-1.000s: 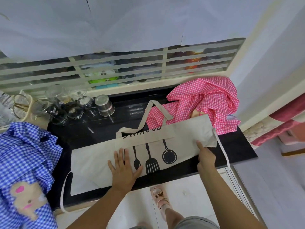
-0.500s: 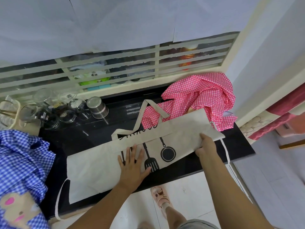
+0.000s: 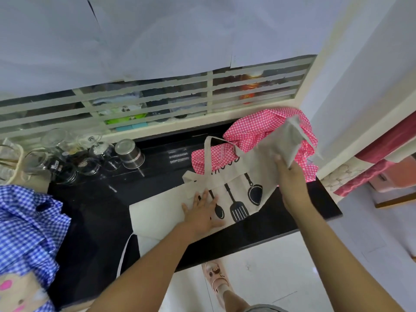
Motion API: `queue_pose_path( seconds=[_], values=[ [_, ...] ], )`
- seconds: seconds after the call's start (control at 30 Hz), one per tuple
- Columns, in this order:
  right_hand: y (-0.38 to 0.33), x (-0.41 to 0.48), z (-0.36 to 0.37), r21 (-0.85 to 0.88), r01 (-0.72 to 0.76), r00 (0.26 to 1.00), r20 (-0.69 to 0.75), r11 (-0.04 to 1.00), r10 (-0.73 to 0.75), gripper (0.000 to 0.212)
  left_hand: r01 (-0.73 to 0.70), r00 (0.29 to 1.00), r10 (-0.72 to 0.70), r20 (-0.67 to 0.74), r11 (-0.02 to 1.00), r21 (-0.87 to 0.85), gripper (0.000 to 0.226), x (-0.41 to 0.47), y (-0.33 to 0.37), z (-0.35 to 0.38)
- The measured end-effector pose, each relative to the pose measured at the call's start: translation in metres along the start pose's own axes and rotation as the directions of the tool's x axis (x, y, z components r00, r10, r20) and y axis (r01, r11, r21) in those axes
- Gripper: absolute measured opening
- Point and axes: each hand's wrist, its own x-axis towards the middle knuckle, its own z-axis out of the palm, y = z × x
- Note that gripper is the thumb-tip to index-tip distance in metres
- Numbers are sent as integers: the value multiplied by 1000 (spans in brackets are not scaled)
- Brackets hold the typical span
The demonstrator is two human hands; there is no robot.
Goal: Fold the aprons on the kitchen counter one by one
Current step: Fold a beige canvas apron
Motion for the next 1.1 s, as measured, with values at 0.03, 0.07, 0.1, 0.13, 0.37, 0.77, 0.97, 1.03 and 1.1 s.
queue_pose_path(
  seconds=[0.03,0.07,0.1,0.13,0.37,0.77,0.97,1.03,1.1],
  values=[
    [-5,-16,10,-38,16,997,75,999,-14,23,-25,999,21,-25,981,-190,71,-6,-2,-10],
    [-4,-30,18,-71,55,987,152,996,-44,25,-47,998,21,-62,893,-449,58,-13,-4,-18],
    [-3,-46,27,-79,113,967,239,990,-91,29,-62,995,-8,-99,723,-688,46,-21,-7,-27],
    [0,-63,38,-81,187,931,332,979,-151,39,-64,990,-71,-120,533,-844,38,-31,-17,-33],
    [65,-117,117,-449,634,641,761,629,-103,65,-23,982,-189,16,-202,-979,80,-89,-121,-33],
    [142,-106,123,-601,789,610,790,127,-51,106,81,728,-650,-218,396,-915,15,-91,-142,-4],
    [147,-59,81,-749,645,763,642,149,-74,88,141,684,-704,-189,383,-913,21,-79,-152,-6],
    [149,-47,64,-771,604,790,612,202,-24,80,151,675,-713,-191,386,-910,21,-77,-154,-6],
    [153,-36,49,-755,611,779,627,240,-11,82,160,665,-719,-204,403,-901,22,-76,-154,-7]
  ],
)
